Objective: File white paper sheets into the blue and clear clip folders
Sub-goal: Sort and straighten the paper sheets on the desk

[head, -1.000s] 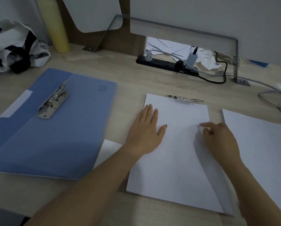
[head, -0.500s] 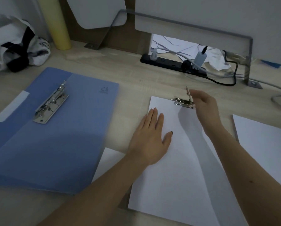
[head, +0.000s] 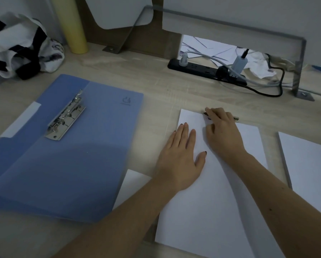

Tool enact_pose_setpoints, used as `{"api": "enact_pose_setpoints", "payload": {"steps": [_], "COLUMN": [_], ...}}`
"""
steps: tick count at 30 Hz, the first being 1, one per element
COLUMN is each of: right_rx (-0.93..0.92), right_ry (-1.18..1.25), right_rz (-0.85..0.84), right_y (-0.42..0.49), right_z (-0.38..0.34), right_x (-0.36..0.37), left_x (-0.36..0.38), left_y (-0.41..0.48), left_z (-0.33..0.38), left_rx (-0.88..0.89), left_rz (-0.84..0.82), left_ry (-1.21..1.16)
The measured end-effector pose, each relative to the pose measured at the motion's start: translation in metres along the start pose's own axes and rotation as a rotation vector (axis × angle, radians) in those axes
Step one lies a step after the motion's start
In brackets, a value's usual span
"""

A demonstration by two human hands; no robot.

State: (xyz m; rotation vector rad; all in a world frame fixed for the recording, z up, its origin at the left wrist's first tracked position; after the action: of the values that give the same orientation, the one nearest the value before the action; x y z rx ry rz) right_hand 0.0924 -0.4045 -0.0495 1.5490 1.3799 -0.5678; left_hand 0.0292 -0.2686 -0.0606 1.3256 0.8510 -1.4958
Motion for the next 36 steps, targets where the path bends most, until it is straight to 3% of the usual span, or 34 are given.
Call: {"api": "enact_pose_setpoints", "payload": {"steps": [23,36], "right_rx": [-0.036,0.126], "right_ry": [-0.154,0.041], "right_rz": [0.092,0.103], "right_y": [0.005,-0.011], "right_z": [0.003,-0.007], "right_x": [0.012,-0.009], "left_x": [0.0,-0.004], "left_y": [0.0,0.0], "left_z": [0.0,0.001], "left_rx": [-0.012,-0.012], "left_rz": [0.01,-0.047], "left_ry": [-0.023,-0.023]}}
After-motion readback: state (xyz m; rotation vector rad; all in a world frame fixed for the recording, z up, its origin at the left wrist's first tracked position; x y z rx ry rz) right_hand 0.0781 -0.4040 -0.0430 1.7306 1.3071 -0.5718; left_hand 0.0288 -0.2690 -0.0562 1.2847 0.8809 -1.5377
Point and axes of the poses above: each hand's wrist, its own y-axis towards the middle knuckle, its own x-axis out of the palm, z = x × y, the point moved 1 cm from there along y, towards the middle knuckle, and after that the axes turned 9 degrees about y, right-handed, at the moved point
